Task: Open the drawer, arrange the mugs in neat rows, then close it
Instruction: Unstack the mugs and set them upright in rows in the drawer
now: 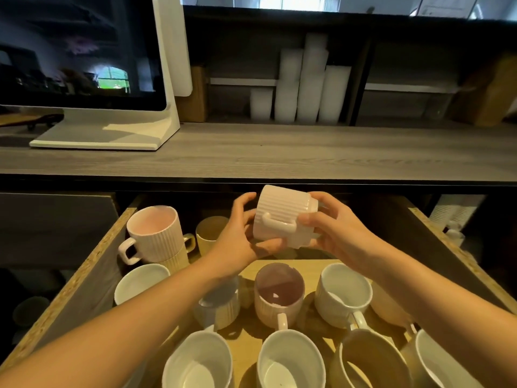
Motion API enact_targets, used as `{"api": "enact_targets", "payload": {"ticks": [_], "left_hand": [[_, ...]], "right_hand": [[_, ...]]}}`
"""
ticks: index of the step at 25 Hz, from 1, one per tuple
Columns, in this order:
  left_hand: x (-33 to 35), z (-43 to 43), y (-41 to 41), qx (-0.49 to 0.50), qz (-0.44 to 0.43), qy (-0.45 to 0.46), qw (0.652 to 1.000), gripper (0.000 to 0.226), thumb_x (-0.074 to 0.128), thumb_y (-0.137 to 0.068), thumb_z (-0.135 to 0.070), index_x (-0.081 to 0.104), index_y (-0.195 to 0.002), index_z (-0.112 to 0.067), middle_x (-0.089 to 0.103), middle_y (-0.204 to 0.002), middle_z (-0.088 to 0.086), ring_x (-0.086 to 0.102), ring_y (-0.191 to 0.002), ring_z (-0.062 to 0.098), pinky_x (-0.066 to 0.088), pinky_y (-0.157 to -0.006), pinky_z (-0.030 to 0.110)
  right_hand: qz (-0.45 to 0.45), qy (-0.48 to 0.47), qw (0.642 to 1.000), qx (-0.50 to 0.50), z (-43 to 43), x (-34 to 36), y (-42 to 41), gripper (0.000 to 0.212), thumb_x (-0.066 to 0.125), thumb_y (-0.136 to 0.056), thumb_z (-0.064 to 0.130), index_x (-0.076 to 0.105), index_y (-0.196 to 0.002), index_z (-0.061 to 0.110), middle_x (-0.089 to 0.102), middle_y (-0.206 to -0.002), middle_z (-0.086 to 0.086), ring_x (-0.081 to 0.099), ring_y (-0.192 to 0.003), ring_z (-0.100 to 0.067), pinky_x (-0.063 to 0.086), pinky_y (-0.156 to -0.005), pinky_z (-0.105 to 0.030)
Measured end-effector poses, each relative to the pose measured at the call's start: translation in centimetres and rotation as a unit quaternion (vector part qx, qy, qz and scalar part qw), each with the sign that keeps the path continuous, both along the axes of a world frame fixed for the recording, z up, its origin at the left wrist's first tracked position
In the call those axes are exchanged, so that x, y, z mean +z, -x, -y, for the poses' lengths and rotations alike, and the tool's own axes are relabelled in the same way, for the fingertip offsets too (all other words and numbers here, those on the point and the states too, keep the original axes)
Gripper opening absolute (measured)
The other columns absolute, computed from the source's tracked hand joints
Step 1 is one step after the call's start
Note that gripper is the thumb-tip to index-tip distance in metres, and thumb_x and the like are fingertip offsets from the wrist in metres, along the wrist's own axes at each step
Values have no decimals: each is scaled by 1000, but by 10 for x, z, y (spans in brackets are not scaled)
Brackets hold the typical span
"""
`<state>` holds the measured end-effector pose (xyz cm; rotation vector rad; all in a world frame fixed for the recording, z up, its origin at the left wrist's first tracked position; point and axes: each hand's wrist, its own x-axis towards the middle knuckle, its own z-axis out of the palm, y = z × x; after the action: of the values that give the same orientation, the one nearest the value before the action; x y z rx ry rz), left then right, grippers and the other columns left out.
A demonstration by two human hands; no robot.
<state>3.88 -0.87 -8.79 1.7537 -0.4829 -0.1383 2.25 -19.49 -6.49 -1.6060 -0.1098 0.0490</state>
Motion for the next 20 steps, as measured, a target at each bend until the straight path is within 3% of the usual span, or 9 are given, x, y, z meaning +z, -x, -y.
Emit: {"api": "enact_targets", "payload": {"ticks": [3,7,9,13,16,20], "left_hand": [[1,1,2,-23,-18,29,999,73,68,-79,-4,30,-138,-24,52,-116,-14,54,-102,2,51,-62,8],[5,-1,2,2,-28,48,998,66,73,-74,-11,43,-132,-22,59,-119,-4,58,-102,6,50,-63,8],[7,0,1,17,-12,40,999,62,73,-74,-12,45,-128,-24,58,-116,-4,57,-103,10,51,-65,8],[15,1,2,21,9,23,999,60,72,-73,-3,45,-120,-28,56,-107,-5,57,-96,13,53,-62,13],[17,1,2,3,47,-64,997,68,78,-69,-8,42,-121,-31,53,-111,-5,56,-97,14,53,-59,18],[15,9,5,5,115,-159,981,84,85,-61,-23,39,-131,-31,46,-117,-9,49,-106,8,47,-79,20]], "right_hand": [[-32,-38,998,35,2,-3,3,37,65,-81,16,53,-115,25,59,-118,-4,62,-107,-22,59,-71,-28],[-41,16,995,85,11,-4,1,47,73,-74,30,55,-117,26,61,-118,-2,64,-107,-19,57,-80,-30],[-39,57,993,95,15,-1,-2,44,69,-75,41,57,-115,28,62,-119,1,60,-113,-17,54,-90,-30],[4,129,988,81,18,12,-1,60,51,-76,58,54,-127,26,60,-125,4,56,-118,-15,45,-102,-36],[47,201,975,80,21,28,3,73,56,-69,64,45,-134,33,56,-131,8,54,-119,-13,46,-101,-38],[84,374,917,112,17,43,9,74,71,-71,44,40,-138,31,53,-126,9,51,-113,-10,46,-85,-18]]}}
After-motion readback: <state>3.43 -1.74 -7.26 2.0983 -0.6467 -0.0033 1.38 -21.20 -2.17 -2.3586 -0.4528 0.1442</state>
